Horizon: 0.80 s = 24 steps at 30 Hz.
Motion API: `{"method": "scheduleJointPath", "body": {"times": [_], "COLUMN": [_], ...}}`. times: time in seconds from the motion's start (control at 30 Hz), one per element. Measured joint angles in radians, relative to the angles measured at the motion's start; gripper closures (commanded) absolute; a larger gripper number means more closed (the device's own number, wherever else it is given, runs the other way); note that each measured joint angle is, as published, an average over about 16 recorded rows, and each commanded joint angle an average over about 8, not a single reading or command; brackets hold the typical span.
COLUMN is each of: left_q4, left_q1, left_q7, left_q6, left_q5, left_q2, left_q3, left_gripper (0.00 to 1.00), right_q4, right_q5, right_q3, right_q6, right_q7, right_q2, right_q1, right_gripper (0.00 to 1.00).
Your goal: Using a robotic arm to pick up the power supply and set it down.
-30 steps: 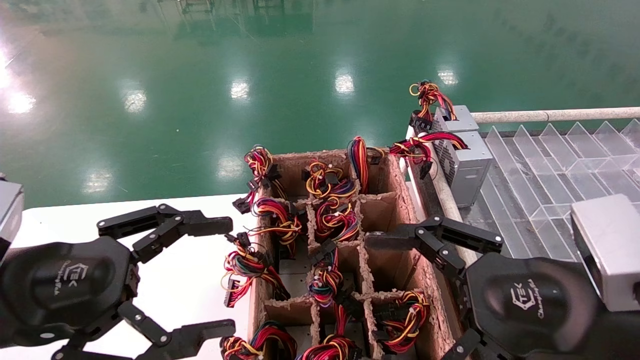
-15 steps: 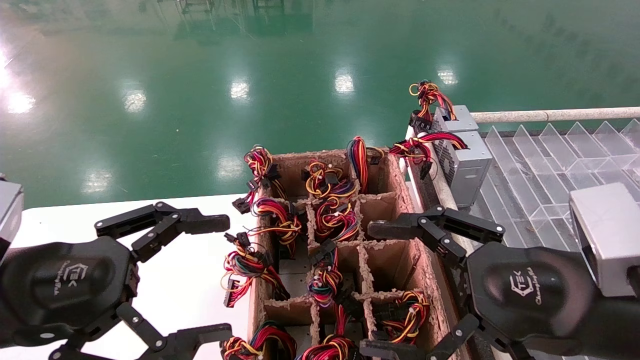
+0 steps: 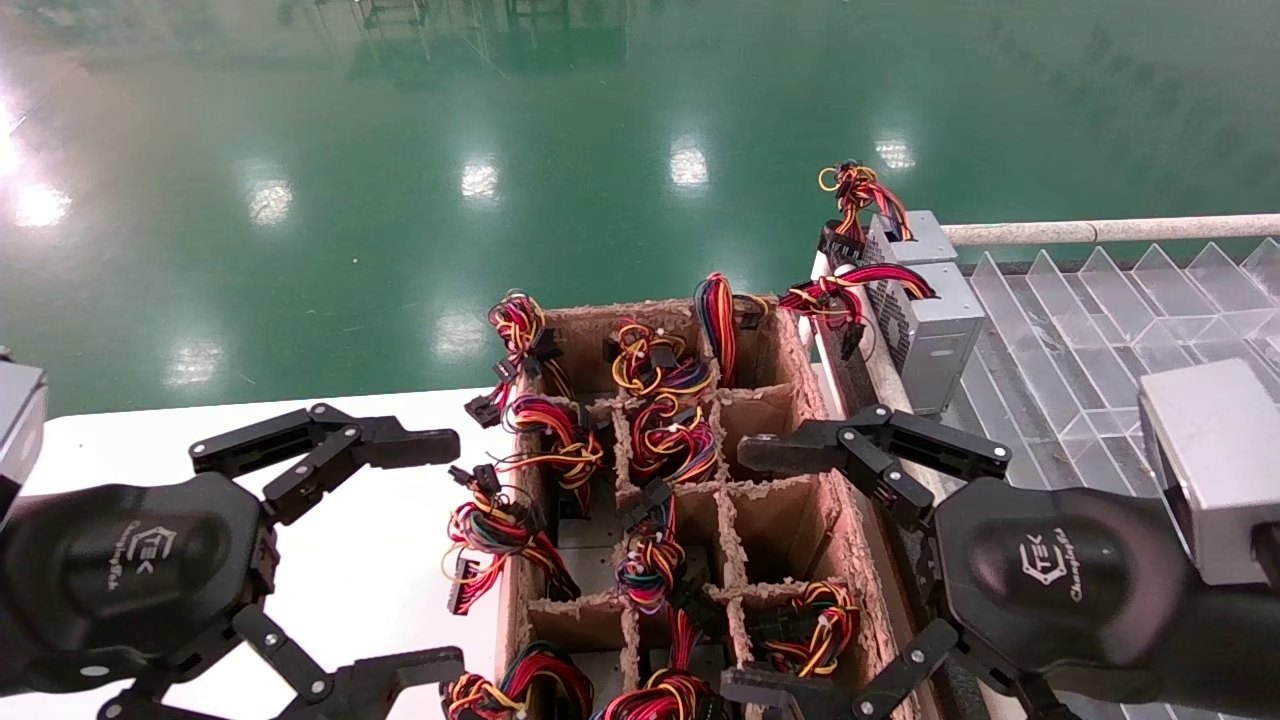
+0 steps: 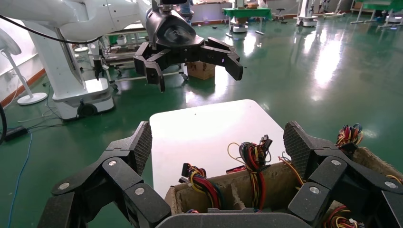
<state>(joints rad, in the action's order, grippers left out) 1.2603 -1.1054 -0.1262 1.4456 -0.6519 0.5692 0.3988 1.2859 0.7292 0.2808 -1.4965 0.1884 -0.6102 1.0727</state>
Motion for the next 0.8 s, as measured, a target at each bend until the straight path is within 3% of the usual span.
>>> {"method": "scheduleJointPath", "body": {"times": [0.8], "left_q4": [0.000], "left_q1": [0.000], "left_q7": [0.000], "left_q6": [0.000], "left_q5": [0.000], "left_q2": [0.000], "left_q3": [0.000], "left_gripper": [0.00], "right_q4": [-0.002], "right_q5": [0.002], "right_q3": [-0.001], "right_q6": [0.001], "right_q7": [-0.001], "right_q2": [-0.001], "right_q1": [0.002], "right_gripper": [0.00]}}
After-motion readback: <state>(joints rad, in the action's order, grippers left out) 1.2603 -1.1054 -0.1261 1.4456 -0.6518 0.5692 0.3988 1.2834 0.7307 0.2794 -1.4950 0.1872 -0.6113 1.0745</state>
